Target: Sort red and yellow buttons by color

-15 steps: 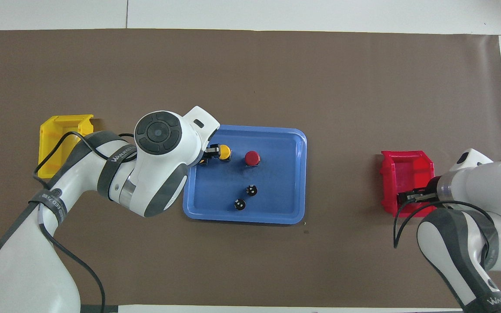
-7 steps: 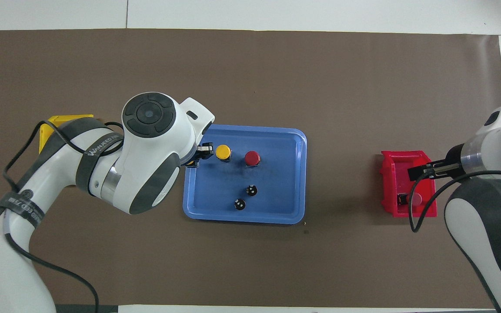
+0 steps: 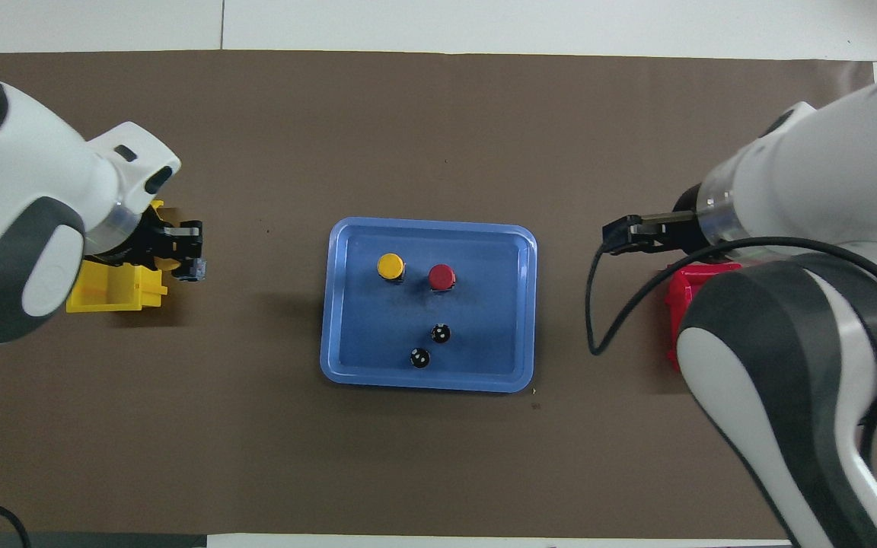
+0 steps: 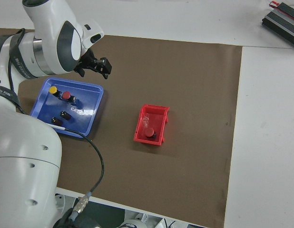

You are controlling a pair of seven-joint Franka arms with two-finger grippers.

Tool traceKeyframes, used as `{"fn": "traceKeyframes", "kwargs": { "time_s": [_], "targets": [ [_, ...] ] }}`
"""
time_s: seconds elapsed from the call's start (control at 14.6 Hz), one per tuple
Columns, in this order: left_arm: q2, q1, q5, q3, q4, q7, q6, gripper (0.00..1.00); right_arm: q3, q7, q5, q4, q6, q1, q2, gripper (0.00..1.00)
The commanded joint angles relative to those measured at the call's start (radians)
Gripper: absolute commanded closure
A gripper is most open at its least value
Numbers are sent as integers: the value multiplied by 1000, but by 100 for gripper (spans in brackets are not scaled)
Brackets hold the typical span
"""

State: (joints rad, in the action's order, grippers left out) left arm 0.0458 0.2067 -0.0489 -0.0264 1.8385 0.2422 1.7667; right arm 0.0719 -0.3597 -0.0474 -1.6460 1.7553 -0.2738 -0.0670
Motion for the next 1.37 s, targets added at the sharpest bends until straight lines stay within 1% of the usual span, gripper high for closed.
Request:
{"fn": "traceKeyframes", "kwargs": {
  "time_s": [0.0, 0.14, 0.27, 0.41, 0.55, 0.75, 0.96, 1.17, 1.3],
  "targets": [
    [-6, -122, -22, 14, 25, -96, 61, 96, -1, -171, 41, 215, -13, -120, -229, 8],
    [-9, -165, -22, 13, 56, -127, 109, 98, -3, -275, 63, 207, 109, -200, -272, 7],
    [-15, -176, -22, 13, 97, -127, 152, 98, -1, -320, 81, 131, 209, -237, -307, 6],
    [-21, -184, -22, 13, 125, -136, 172, 98, -1, -323, 92, 50, 278, -252, -306, 6],
    [-20, -193, -22, 13, 157, -153, 218, 98, -3, -331, 99, 3, 323, -283, -316, 7],
    [-21, -194, -22, 11, 221, -155, 287, 98, -3, -335, 139, -54, 375, -289, -327, 15],
    [-18, -208, -22, 11, 257, -153, 344, 98, -1, -335, 139, -75, 389, -286, -324, 24],
    [-21, -220, -22, 11, 306, -156, 391, 98, -1, -337, 139, -132, 455, -286, -310, 26],
    [-18, -233, -22, 11, 329, -156, 437, 98, -1, -337, 139, -133, 470, -285, -312, 27]
  ]
}}
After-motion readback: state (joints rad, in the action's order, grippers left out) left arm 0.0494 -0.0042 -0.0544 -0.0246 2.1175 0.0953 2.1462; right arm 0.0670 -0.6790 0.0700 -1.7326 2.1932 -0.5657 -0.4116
